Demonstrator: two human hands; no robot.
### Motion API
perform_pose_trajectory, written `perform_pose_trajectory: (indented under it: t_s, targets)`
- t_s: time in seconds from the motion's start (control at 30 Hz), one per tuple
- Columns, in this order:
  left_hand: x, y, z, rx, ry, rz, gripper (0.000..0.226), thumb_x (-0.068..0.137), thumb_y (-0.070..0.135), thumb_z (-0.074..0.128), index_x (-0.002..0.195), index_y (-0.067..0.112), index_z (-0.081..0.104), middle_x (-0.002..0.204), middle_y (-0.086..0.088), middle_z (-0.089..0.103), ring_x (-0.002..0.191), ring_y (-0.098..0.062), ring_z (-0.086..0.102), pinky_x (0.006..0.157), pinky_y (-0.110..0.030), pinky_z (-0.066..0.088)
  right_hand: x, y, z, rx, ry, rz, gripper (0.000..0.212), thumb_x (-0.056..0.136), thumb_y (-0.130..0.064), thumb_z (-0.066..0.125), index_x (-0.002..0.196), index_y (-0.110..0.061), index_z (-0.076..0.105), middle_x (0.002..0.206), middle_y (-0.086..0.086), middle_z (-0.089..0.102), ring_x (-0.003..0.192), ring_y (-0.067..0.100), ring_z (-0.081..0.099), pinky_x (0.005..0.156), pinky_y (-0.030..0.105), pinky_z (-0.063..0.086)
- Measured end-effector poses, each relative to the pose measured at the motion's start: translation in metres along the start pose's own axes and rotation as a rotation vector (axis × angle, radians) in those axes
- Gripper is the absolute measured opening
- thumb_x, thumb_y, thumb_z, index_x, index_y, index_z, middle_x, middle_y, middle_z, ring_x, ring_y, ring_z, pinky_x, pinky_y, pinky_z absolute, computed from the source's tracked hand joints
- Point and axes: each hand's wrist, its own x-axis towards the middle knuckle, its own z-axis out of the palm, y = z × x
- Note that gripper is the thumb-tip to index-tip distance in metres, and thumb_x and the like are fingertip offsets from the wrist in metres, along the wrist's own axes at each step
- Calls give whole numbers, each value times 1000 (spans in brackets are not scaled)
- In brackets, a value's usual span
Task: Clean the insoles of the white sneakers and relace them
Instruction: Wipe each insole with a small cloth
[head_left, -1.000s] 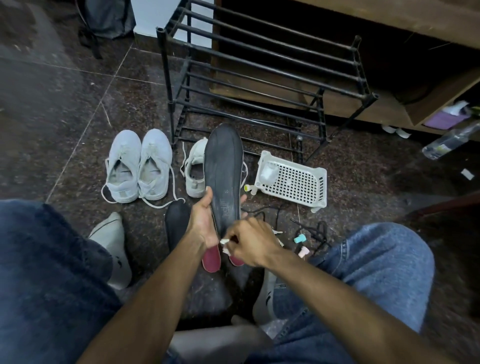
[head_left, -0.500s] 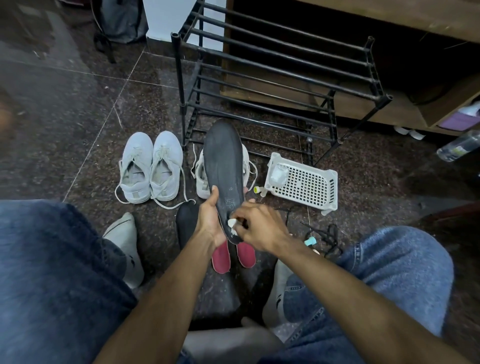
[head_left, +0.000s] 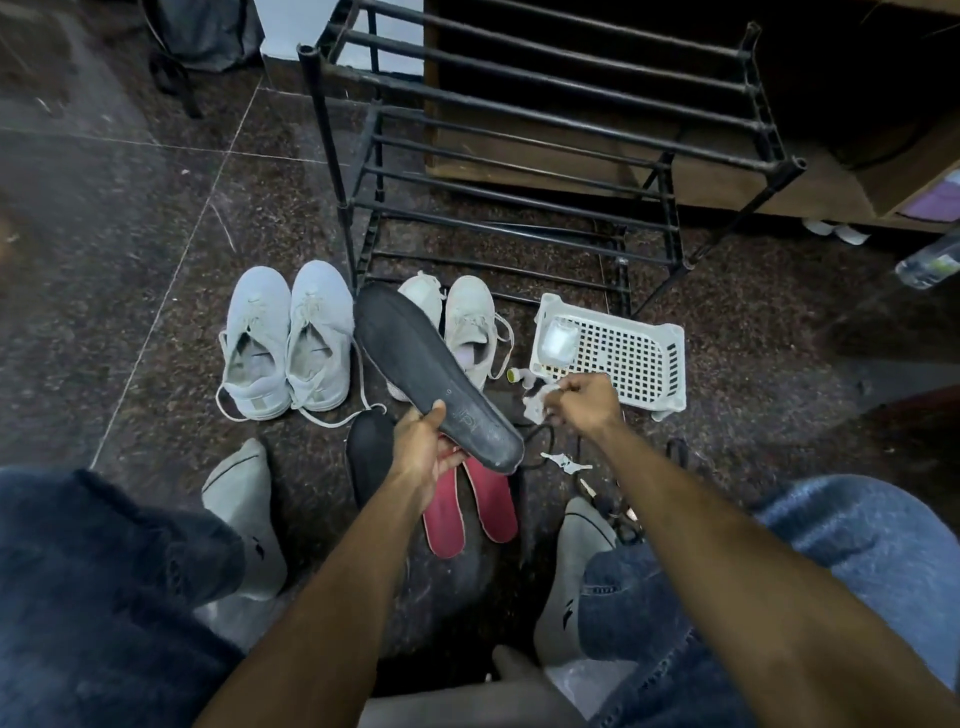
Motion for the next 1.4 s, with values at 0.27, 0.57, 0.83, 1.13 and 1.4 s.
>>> perform_pose_trajectory:
  t_s: [0.27, 0.57, 0.83, 1.13, 1.4]
  targets:
    - [52, 2, 17, 218, 61, 13, 25, 102, 19, 49, 124, 14, 58, 117, -7, 68, 105, -28, 67, 93, -53, 52, 60, 23, -21, 383, 90, 172, 12, 88, 1, 57, 83, -7, 65, 77, 9, 68, 48, 17, 58, 38, 22, 33]
    - [100, -22, 30, 311, 124, -24, 14, 101, 18, 50, 91, 19, 60, 106, -13, 68, 96, -31, 66, 84, -46, 54, 152, 28, -27, -278, 342, 48, 7, 84, -12, 60, 85, -19, 61, 90, 7, 66, 83, 25, 62, 71, 27, 43]
    - [109, -28, 30, 297, 143, -17, 16, 101, 15, 50, 110, 3, 55, 98, -11, 66, 85, -24, 67, 61, -31, 57, 178, 35, -13, -591, 268, -172, 24, 89, -21, 60, 112, -20, 66, 121, 6, 61, 100, 31, 63, 83, 34, 47]
    - [109, -24, 30, 259, 115, -3, 18, 101, 11, 46, 113, 1, 57, 96, -7, 69, 79, -14, 68, 55, -23, 57, 205, 2, 16, -479, 201, -14, 34, 89, -44, 63, 106, -15, 70, 105, 8, 69, 95, 28, 63, 78, 31, 45]
    - [107, -22, 29, 223, 101, -4, 16, 101, 10, 46, 107, 4, 59, 96, -6, 70, 79, -14, 71, 55, -23, 56, 217, 1, 21, -138, 190, 112, 10, 88, -20, 66, 82, -18, 73, 92, 1, 70, 78, 18, 58, 70, 22, 42]
